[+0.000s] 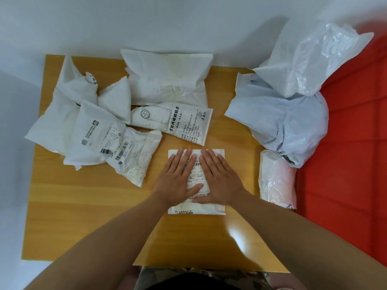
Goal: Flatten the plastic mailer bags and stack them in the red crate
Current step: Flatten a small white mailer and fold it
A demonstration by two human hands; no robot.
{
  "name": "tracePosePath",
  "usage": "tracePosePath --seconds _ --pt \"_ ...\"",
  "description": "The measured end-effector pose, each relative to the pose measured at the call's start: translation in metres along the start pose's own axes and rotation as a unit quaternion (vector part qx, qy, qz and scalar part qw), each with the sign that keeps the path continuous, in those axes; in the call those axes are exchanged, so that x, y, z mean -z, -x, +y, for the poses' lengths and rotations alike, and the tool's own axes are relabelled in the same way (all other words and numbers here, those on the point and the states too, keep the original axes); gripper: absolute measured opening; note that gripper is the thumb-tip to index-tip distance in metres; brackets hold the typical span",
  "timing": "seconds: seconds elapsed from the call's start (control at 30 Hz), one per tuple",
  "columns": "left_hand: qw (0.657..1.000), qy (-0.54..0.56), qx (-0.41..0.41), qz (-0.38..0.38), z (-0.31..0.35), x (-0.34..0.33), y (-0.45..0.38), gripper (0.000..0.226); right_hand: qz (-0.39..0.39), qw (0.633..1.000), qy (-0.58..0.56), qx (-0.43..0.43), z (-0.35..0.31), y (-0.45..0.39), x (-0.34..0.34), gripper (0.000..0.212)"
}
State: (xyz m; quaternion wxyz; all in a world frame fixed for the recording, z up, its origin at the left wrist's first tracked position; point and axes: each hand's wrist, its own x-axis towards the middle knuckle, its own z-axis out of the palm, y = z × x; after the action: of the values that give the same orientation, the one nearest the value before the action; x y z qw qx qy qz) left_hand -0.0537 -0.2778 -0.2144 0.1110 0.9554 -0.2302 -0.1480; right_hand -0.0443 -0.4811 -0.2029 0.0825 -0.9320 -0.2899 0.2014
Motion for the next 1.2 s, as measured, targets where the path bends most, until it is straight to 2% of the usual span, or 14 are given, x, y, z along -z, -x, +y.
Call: tracePosePath --seconds 0.23,0.4,0.57,0.7,0.77,0.83,0.87,0.97,1.07,1.2 --pt "1.000 -0.020 0.004 0.000 0.001 0.002 -0.001 0.088 0.009 1.000 0.010 0.006 0.003 -0.001 -0.001 0.127" --pt "0.999 -0.040 0.028 0.025 0.002 0.014 0.008 0.070 -0.001 0.999 0.039 0.036 0.017 0.006 0.010 0.119" --pt "0.996 -0.074 0.041 0.034 -0.008 0.027 0.032 0.072 0.083 0.996 0.006 -0.018 0.021 0.037 0.001 0.091" --pt "0.995 -0.070 0.013 0.073 -0.006 0.029 0.049 0.054 0.120 0.989 -0.009 -0.086 0.005 0.047 -0.006 0.065" --pt "0.994 -0.060 -0.002 0.090 -0.004 0.029 0.049 0.050 0.119 0.986 -0.027 -0.111 -0.004 0.046 -0.007 0.060" --pt "0.995 -0.041 -0.011 0.091 -0.002 0.027 0.048 0.053 0.094 0.988 -0.053 -0.115 -0.009 0.049 -0.008 0.068" --pt "0.996 -0.031 -0.014 0.088 -0.003 0.024 0.046 0.057 0.072 0.990 -0.062 -0.107 -0.012 0.050 -0.009 0.079" --pt "0.998 -0.010 -0.037 0.054 -0.004 0.019 0.039 0.085 0.018 0.997 -0.045 -0.058 -0.015 0.048 -0.012 0.112" --pt "0.998 -0.017 -0.062 0.007 -0.004 0.017 0.029 0.103 0.004 0.999 -0.017 -0.029 -0.013 0.039 -0.011 0.121" --pt "0.997 -0.034 -0.069 -0.026 -0.003 0.006 0.024 0.100 -0.006 1.000 0.005 -0.002 -0.006 0.029 -0.007 0.125"
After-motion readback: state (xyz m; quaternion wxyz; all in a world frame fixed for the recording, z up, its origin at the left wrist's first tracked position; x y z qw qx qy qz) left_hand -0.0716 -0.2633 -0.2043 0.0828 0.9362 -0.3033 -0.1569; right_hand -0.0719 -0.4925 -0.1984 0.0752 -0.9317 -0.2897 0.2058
